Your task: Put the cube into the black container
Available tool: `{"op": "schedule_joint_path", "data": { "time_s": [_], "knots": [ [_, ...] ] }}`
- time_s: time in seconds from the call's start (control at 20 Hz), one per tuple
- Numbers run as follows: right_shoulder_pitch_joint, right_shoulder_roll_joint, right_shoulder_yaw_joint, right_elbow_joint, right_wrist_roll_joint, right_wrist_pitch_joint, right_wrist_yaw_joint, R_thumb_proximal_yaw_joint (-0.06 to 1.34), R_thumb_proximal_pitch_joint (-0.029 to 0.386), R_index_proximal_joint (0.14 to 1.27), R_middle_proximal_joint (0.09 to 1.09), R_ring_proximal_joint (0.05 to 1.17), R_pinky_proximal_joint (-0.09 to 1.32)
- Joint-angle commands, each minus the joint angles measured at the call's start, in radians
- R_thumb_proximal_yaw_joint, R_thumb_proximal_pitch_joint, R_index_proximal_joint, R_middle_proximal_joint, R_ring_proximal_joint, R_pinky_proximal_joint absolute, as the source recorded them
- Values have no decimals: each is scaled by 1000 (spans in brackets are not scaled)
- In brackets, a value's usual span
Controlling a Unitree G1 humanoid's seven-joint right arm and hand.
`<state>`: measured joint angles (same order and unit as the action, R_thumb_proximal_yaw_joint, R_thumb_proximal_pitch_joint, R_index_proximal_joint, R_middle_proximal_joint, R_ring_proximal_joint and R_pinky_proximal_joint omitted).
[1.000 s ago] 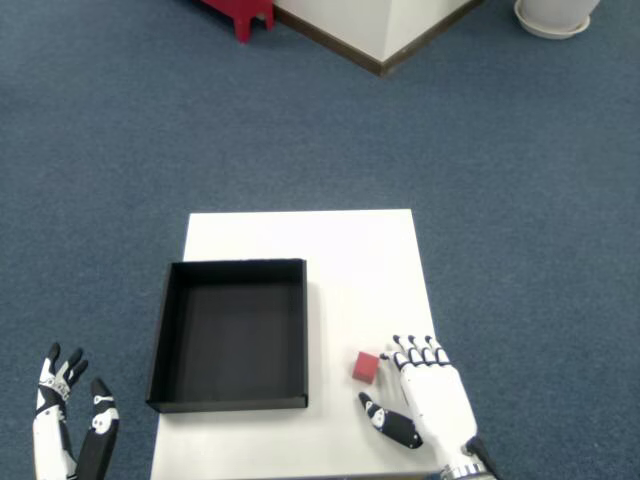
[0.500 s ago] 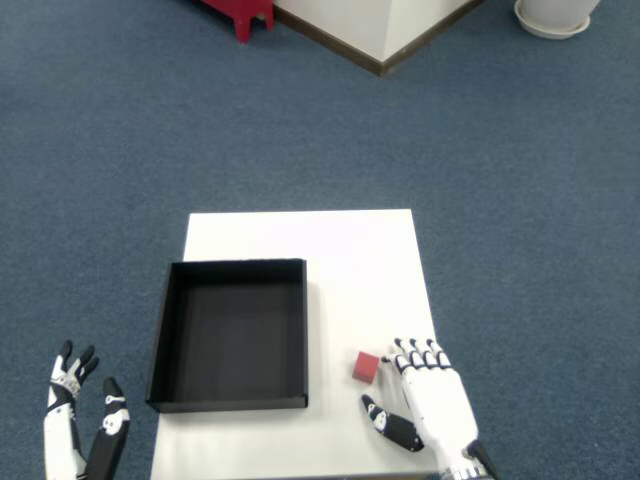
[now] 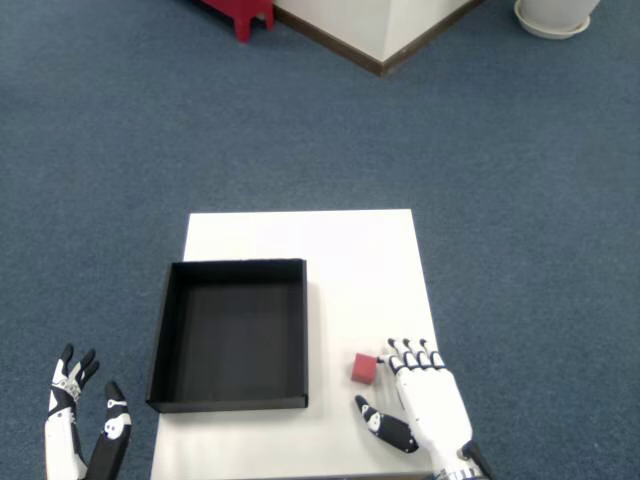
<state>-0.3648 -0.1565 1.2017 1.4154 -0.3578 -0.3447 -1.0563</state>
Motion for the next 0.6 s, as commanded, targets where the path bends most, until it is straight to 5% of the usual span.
{"op": "schedule_joint_path", "data": {
  "time_s": [0.05,0.6],
  "knots": [
    [-24,-8,-2,-15,6,-23,-56,554,73,457,182,185,-1],
    [-29,-7,9,-18,6,-24,-64,533,66,467,182,186,3]
  ]
}}
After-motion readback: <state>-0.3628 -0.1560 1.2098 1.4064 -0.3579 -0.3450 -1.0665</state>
